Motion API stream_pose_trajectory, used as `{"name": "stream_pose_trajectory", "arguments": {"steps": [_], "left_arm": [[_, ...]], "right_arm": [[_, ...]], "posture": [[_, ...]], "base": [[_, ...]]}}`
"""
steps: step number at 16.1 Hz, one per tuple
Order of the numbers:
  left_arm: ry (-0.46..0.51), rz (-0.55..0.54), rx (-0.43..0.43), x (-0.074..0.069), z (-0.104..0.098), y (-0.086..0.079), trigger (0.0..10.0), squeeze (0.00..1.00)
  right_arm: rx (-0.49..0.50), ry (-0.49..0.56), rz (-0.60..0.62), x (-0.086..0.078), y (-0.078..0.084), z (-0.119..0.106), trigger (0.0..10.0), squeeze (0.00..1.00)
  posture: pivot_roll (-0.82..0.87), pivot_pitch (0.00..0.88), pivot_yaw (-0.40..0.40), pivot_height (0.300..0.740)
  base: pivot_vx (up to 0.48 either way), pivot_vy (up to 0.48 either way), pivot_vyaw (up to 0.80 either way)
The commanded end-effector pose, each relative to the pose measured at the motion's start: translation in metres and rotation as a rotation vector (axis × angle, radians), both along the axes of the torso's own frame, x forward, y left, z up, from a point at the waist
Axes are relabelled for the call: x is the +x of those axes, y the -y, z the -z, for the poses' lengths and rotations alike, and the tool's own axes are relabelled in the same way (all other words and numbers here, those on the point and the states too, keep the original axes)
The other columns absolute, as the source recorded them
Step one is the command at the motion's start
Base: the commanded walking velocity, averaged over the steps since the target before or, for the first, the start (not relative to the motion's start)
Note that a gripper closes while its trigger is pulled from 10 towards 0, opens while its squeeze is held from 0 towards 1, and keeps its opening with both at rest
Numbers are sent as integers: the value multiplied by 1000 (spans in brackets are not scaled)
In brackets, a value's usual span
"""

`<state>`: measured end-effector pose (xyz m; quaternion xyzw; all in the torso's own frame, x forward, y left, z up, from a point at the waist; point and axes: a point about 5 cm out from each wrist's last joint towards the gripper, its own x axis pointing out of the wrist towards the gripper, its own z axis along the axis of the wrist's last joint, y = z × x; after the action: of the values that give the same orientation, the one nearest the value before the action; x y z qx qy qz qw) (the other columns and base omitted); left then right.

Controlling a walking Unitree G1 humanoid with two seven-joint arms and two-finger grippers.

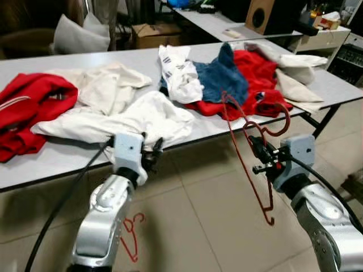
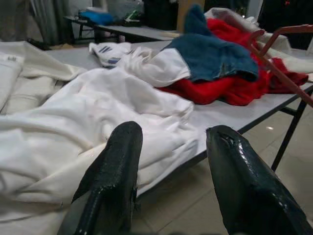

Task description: Hang hanger

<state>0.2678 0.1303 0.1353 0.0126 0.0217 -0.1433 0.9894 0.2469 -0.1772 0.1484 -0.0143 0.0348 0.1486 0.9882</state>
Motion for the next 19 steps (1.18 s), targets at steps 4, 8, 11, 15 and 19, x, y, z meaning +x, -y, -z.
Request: {"name": "stream_pose_trajectory", "arguments": {"steps": [4, 8, 11, 15, 19], "left_arm": [[31, 18, 18, 2, -5, 0, 10000, 0], [37, -9, 14, 3, -5, -3, 10000, 0], [45, -28, 18, 3, -7, -7, 10000, 0], [60, -56, 32, 4, -9, -11, 10000, 0], [34, 30, 31, 2, -5, -4, 10000, 0]], "right_arm": [[9, -9, 19, -1, 5, 0, 10000, 0], [-103, -8, -36, -1, 2, 2, 10000, 0], [-111, -11, -73, -2, -4, 3, 10000, 0], [-122, -2, -152, -2, -12, 3, 10000, 0], [-69, 12, -111, -2, -6, 1, 10000, 0]], "posture": [[-100, 0, -39, 710], [-107, 0, -41, 710], [-107, 0, -41, 710], [-99, 0, -46, 710], [-101, 0, -41, 710]], "base": [[296, 0, -600], [334, 0, 200], [365, 0, 800], [372, 0, 800], [261, 0, 200]]}}
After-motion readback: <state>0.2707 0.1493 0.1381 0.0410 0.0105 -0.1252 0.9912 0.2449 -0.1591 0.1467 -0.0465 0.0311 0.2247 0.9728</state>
